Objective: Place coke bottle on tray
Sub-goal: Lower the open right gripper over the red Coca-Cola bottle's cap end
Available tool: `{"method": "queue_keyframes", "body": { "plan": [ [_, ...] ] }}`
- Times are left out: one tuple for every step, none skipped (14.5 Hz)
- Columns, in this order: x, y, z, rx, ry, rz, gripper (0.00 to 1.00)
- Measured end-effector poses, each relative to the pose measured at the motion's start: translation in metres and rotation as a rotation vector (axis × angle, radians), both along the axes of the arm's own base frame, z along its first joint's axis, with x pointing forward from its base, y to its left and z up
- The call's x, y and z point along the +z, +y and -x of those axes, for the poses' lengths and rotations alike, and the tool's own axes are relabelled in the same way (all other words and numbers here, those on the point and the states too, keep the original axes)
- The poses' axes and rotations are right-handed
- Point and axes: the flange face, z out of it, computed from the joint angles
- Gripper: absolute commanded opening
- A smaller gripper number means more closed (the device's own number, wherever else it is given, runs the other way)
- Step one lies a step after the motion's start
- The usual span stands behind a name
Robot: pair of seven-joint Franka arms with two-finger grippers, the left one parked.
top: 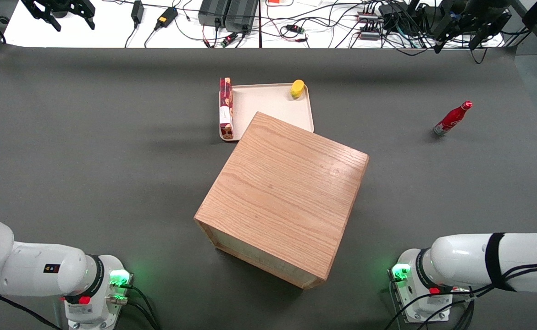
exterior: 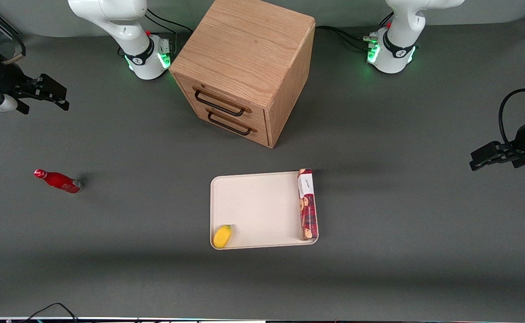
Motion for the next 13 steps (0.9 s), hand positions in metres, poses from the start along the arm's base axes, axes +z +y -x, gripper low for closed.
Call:
{"method": "queue_keyframes", "body": {
  "plan": [
    [0.002,-0.002,-0.001,-0.004,-0.001,-0.001,1.00],
    [0.003,-0.004,-0.001,-0.007,0.004,-0.001,1.00],
    [0.003,-0.006,-0.001,-0.012,0.008,-0.002,1.00],
    [0.002,-0.012,-0.002,-0.022,0.011,-0.003,1.00],
    [0.000,-0.023,-0.004,-0.032,0.016,-0.005,1.00],
    [-0.006,-0.039,-0.007,-0.027,0.027,-0.009,1.00],
    [-0.015,-0.062,-0.012,-0.004,0.042,-0.015,1.00],
    [-0.026,-0.090,-0.018,0.020,0.054,-0.022,1.00],
    [-0.041,-0.120,-0.024,0.045,0.063,-0.026,1.00],
    [-0.057,-0.148,-0.030,0.074,0.071,-0.029,1.00],
    [-0.074,-0.172,-0.036,0.100,0.082,-0.031,1.00],
    [-0.092,-0.191,-0.042,0.123,0.091,-0.029,1.00],
    [-0.111,-0.206,-0.048,0.148,0.090,-0.023,1.00]
  ]
}}
